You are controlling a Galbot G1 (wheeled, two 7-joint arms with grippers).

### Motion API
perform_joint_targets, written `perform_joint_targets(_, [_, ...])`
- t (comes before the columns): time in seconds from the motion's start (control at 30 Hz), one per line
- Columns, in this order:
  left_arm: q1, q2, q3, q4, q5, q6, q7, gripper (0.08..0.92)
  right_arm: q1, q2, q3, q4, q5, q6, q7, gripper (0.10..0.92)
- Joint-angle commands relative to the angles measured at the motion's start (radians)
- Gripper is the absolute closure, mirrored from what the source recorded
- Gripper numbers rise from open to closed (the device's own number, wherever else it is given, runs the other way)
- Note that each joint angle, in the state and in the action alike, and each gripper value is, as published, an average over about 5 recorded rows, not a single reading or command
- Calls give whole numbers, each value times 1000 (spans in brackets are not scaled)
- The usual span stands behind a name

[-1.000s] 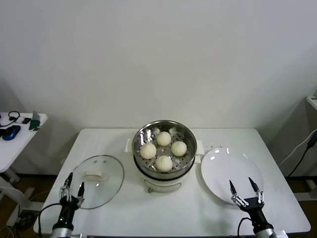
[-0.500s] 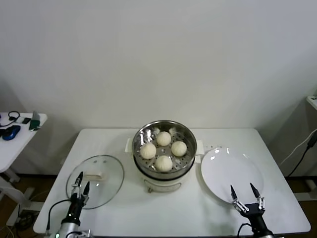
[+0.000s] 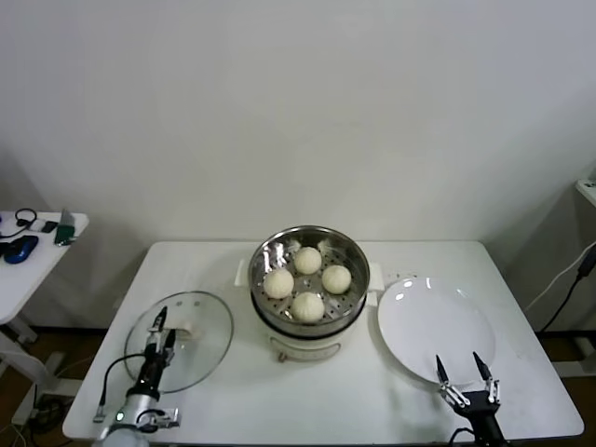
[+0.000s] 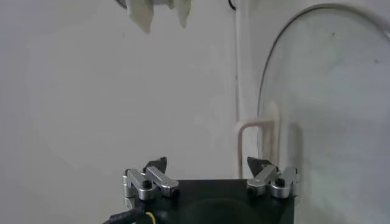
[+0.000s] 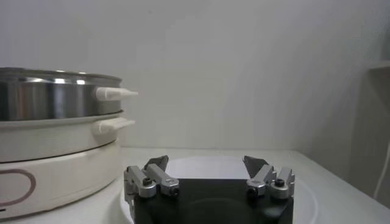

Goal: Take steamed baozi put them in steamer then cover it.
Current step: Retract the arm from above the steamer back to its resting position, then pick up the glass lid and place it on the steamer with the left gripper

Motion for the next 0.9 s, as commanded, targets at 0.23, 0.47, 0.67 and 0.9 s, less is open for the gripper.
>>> perform_joint_targets(0.23, [-35,-4,-2,81,31,20,14,342,5,17,-4,-8,-21,7,-2,203])
perform_joint_targets(0.47, [-33,-16,-1,83,30,28,12,541,14,23,-9,-7,-29,6,-2,203])
perform_joint_targets(0.67, [-41,-14,-1,78,28,24,10,714,13,24,-12,-8,-32,7,-3,203])
perform_joint_targets(0.9, [2,1,1,-28,-21,41,40,863,13,22,-13,2,-34,6,-3,203])
